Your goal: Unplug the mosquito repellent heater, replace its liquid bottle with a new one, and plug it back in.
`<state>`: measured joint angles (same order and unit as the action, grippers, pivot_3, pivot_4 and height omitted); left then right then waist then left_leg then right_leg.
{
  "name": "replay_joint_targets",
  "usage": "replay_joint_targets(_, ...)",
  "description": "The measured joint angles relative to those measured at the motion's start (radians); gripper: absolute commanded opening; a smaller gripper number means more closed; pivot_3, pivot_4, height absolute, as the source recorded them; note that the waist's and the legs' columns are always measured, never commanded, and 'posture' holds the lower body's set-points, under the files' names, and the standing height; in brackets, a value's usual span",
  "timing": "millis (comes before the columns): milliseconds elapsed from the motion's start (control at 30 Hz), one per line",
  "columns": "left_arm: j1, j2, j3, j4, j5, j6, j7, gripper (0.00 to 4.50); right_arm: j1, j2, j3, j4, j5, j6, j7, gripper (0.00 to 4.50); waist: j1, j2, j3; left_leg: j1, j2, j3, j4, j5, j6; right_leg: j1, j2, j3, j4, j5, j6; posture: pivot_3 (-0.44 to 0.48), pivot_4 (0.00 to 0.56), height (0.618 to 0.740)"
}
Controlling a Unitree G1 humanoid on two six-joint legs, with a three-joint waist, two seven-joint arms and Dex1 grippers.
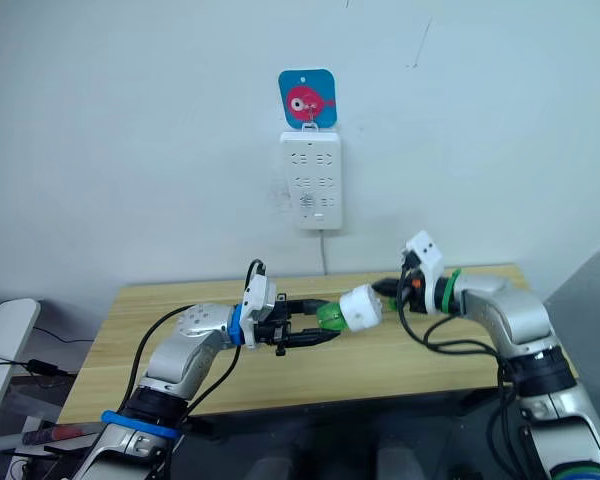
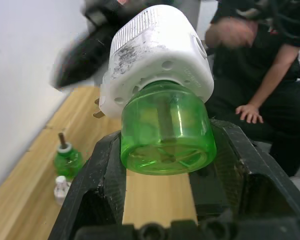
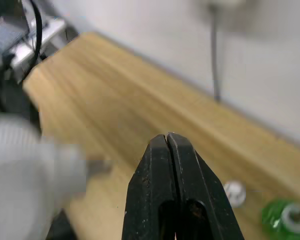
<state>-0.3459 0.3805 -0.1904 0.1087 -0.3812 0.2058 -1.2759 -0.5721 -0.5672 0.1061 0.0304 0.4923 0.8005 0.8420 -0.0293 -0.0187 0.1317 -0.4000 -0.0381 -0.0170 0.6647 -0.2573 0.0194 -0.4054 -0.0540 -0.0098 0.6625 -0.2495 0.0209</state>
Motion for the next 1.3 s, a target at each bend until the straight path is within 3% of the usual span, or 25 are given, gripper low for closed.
replay_joint_targets(200,0.01,0.018,-0.002,-0.026,-0.011,0.028,-0.013,2.24,-0.032,0.032,0.0,0.006,0.052,0.049,0.086,0.03,0.001,0.0,0.0,0.0,0.0,0.0,0.0,0.0,0.0,0.0,0.0,0.0,0.0,0.0,0.0,-0.041,0.105,0.74)
replay_joint_targets(500,0.02,0.012,-0.001,-0.028,-0.014,0.046,-0.001,2.24,0.063,-0.071,0.129,-0.077,-0.009,0.029,0.187,0.03,0.003,0.0,0.0,0.0,0.0,0.0,0.001,0.0,0.0,0.0,-0.001,0.0,0.001,0.0,0.0,-0.03,0.112,0.74)
replay_joint_targets(1033,-0.015,0.008,-0.002,0.01,-0.01,-0.015,0.0,2.24,0.175,-0.171,0.068,-0.265,0.045,0.152,0.209,0.03,0.005,0.0,0.0,0.0,0.0,-0.001,0.001,0.0,0.0,0.001,-0.001,0.0,0.0,0.0,0.0,-0.048,0.119,0.74)
replay_joint_targets(1167,-0.014,0.011,0.0,0.02,-0.004,-0.021,0.002,2.24,0.187,-0.137,0.065,-0.265,0.031,0.141,0.18,0.03,0.004,0.0,0.0,0.0,0.0,-0.001,0.001,0.0,0.0,0.001,0.0,-0.001,0.0,0.0,0.0,-0.048,0.119,0.74)
replay_joint_targets(1300,-0.014,0.014,0.006,0.025,0.013,-0.03,0.025,2.24,0.187,-0.062,0.089,-0.194,-0.05,0.006,0.122,0.2,0.003,0.0,0.0,0.0,0.0,-0.001,0.001,0.0,0.0,0.0,0.0,0.0,0.0,0.0,0.0,-0.046,0.12,0.74)
